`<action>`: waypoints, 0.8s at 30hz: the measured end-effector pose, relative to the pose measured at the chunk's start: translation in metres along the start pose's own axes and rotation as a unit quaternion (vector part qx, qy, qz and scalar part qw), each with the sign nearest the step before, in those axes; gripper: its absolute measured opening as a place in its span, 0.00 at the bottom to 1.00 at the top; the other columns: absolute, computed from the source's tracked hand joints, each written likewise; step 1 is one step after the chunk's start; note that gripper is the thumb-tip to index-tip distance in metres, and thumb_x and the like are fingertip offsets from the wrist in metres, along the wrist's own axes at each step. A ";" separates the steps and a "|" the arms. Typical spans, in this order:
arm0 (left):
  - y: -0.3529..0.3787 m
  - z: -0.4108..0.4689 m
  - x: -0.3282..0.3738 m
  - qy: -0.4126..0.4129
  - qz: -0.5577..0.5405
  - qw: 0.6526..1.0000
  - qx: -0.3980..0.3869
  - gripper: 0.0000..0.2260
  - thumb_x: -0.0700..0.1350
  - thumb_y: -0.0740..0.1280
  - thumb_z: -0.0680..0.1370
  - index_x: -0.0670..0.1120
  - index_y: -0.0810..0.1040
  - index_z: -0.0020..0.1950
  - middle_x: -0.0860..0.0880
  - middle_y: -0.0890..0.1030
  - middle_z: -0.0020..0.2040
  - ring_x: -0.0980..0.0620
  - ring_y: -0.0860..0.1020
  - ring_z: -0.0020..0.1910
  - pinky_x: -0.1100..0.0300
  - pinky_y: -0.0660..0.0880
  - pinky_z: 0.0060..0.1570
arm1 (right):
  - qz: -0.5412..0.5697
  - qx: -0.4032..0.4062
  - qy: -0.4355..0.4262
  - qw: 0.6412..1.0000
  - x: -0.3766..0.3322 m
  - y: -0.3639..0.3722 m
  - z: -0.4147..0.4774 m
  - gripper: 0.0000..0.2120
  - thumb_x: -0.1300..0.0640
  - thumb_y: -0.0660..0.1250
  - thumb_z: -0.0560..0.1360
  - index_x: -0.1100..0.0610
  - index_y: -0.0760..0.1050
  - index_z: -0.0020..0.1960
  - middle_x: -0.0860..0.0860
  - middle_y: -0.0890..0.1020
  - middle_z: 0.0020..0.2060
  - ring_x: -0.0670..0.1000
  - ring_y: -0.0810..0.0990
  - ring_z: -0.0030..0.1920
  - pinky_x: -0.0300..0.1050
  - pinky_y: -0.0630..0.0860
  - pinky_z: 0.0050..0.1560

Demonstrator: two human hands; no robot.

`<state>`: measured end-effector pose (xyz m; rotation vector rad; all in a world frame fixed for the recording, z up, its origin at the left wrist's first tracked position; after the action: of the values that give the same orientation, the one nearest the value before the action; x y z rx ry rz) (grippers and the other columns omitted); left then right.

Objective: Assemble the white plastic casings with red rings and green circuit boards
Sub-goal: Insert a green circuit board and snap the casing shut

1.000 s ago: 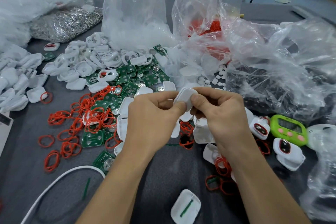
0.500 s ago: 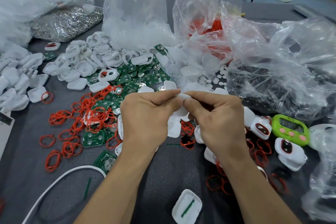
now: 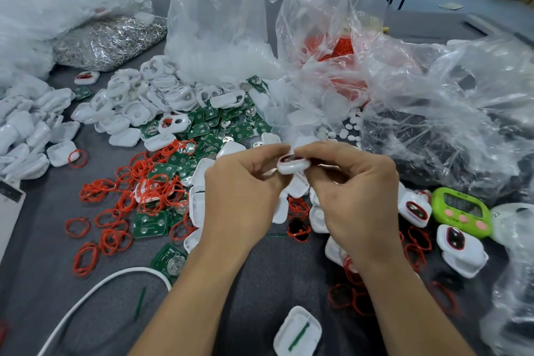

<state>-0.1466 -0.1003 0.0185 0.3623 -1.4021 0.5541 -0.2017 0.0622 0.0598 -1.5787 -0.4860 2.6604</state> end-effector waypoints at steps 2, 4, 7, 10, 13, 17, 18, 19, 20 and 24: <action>-0.003 0.000 0.000 0.000 -0.007 1.000 0.021 0.18 0.35 0.79 0.71 0.57 0.87 0.50 0.57 0.88 0.46 0.58 0.86 0.48 0.51 0.83 0.53 | 0.017 -0.007 0.004 1.000 0.001 0.002 0.000 0.17 0.73 0.72 0.73 0.52 0.88 0.48 0.43 0.88 0.44 0.45 0.87 0.47 0.37 0.81 0.49; -0.008 0.000 0.003 0.013 0.004 0.999 0.043 0.20 0.34 0.79 0.70 0.60 0.87 0.49 0.59 0.88 0.45 0.59 0.86 0.47 0.52 0.84 0.51 | 0.042 -0.015 0.022 0.999 0.005 0.004 0.000 0.18 0.74 0.72 0.73 0.52 0.88 0.48 0.42 0.88 0.43 0.44 0.88 0.46 0.36 0.81 0.48; -0.014 -0.002 0.010 0.042 0.039 0.996 0.071 0.20 0.36 0.80 0.69 0.63 0.86 0.46 0.64 0.86 0.44 0.61 0.85 0.44 0.55 0.84 0.48 | 0.059 -0.029 0.040 0.997 0.009 0.008 0.000 0.17 0.72 0.74 0.72 0.51 0.87 0.48 0.43 0.88 0.43 0.45 0.88 0.47 0.37 0.82 0.47; -0.018 -0.002 0.010 0.040 0.069 0.993 0.085 0.17 0.43 0.81 0.68 0.65 0.86 0.47 0.65 0.86 0.42 0.61 0.85 0.44 0.55 0.83 0.49 | 0.102 -0.047 0.098 0.989 0.018 0.012 0.000 0.17 0.72 0.75 0.71 0.49 0.86 0.47 0.46 0.89 0.43 0.47 0.88 0.46 0.42 0.84 0.48; -0.015 0.001 0.003 0.004 0.016 0.998 0.065 0.16 0.43 0.81 0.66 0.60 0.87 0.48 0.58 0.87 0.40 0.56 0.86 0.42 0.53 0.84 0.47 | 0.202 -0.058 0.200 0.957 0.034 0.016 -0.002 0.14 0.71 0.72 0.76 0.53 0.86 0.45 0.55 0.88 0.40 0.53 0.88 0.41 0.43 0.84 0.43; -0.003 0.002 0.000 -0.038 -0.102 0.994 -0.001 0.12 0.36 0.81 0.67 0.49 0.89 0.46 0.46 0.88 0.40 0.49 0.85 0.39 0.54 0.84 0.45 | 0.266 -0.072 0.281 0.919 0.045 0.023 -0.008 0.10 0.68 0.68 0.79 0.58 0.86 0.46 0.60 0.88 0.40 0.55 0.88 0.38 0.40 0.83 0.38; 0.001 0.002 -0.004 -0.065 -0.141 0.988 -0.019 0.11 0.37 0.80 0.66 0.47 0.89 0.45 0.43 0.88 0.42 0.47 0.84 0.40 0.53 0.83 0.46 | 0.275 -0.075 0.288 0.914 0.046 0.025 -0.009 0.12 0.67 0.67 0.80 0.57 0.86 0.44 0.60 0.88 0.40 0.54 0.88 0.37 0.40 0.83 0.38; 0.004 0.001 -0.008 -0.091 -0.172 0.980 -0.032 0.10 0.40 0.79 0.65 0.46 0.89 0.45 0.41 0.88 0.43 0.45 0.82 0.39 0.53 0.81 0.46 | 0.281 -0.078 0.291 0.911 0.046 0.026 -0.009 0.14 0.67 0.67 0.80 0.57 0.87 0.42 0.59 0.88 0.39 0.54 0.88 0.37 0.40 0.83 0.38; 0.007 0.001 -0.010 -0.111 -0.190 0.975 -0.042 0.10 0.42 0.78 0.64 0.46 0.89 0.45 0.40 0.87 0.43 0.46 0.80 0.39 0.55 0.80 0.44 | 0.284 -0.081 0.290 0.910 0.045 0.027 -0.008 0.15 0.67 0.66 0.80 0.56 0.87 0.40 0.59 0.88 0.39 0.53 0.87 0.37 0.41 0.83 0.38; 0.009 0.000 -0.002 -0.091 -0.187 0.976 -0.058 0.07 0.39 0.77 0.67 0.49 0.89 0.43 0.45 0.88 0.41 0.52 0.82 0.37 0.63 0.80 0.42 | 0.240 -0.078 0.246 0.936 0.040 0.019 -0.005 0.11 0.68 0.70 0.78 0.56 0.87 0.44 0.56 0.88 0.40 0.53 0.87 0.40 0.43 0.84 0.43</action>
<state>-0.1520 -0.0935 0.0158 0.5787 -1.4886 0.1311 -0.2144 0.0518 0.0184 -2.5990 -0.3241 2.3884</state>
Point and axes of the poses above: each hand's wrist, its own z-axis towards the middle knuckle, its own y-axis out of the palm, x = y × z, the point moved 10 cm from there along z, towards the middle knuckle
